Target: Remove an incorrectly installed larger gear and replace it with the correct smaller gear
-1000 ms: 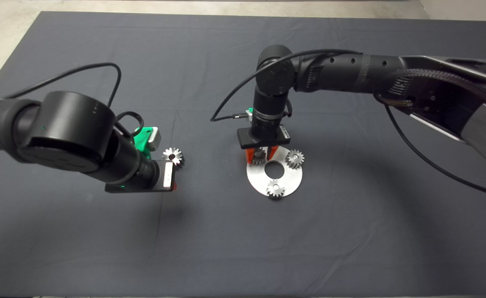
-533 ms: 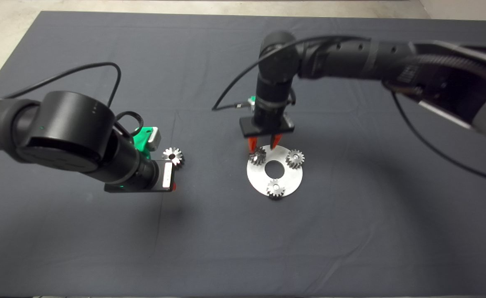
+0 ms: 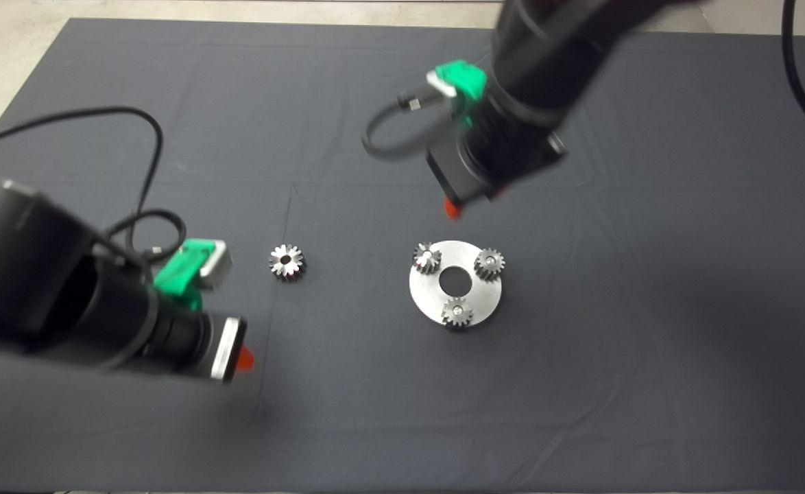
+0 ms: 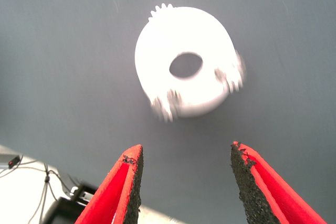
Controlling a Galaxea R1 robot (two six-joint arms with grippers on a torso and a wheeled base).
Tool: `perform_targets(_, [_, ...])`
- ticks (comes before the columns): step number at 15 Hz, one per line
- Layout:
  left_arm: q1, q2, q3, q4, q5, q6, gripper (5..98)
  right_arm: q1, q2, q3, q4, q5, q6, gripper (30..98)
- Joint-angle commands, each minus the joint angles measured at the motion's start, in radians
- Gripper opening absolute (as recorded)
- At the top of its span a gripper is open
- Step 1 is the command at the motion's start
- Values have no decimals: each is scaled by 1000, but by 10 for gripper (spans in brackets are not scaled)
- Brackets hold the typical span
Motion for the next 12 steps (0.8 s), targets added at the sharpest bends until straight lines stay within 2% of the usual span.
perform_targets(1, [-34,-23,54,-100,79,0,537,12,-246,470,-64,-38,431,441])
perform_targets(2, [-34,-22,59,-101,79,-18,537,12,-242,500,-43,-37,494,441])
perform_targets(3, [-34,-18,53,-103,80,-47,537,12,-223,503,-20,-38,516,441])
perform_targets(5, [-35,19,27,-103,79,-54,537,12,-216,498,27,-47,516,441])
perform_targets(7, [-41,49,5,-103,78,-56,537,11,-226,494,27,-49,518,441])
perform_targets(10, [-41,70,0,-103,77,-99,537,7,-224,489,28,-62,518,441])
perform_targets(11, [-41,72,-3,-103,77,-127,537,9,-245,487,28,-80,516,441])
perform_targets(12, [-43,82,-10,-103,77,-145,537,7,-278,478,28,-82,518,441])
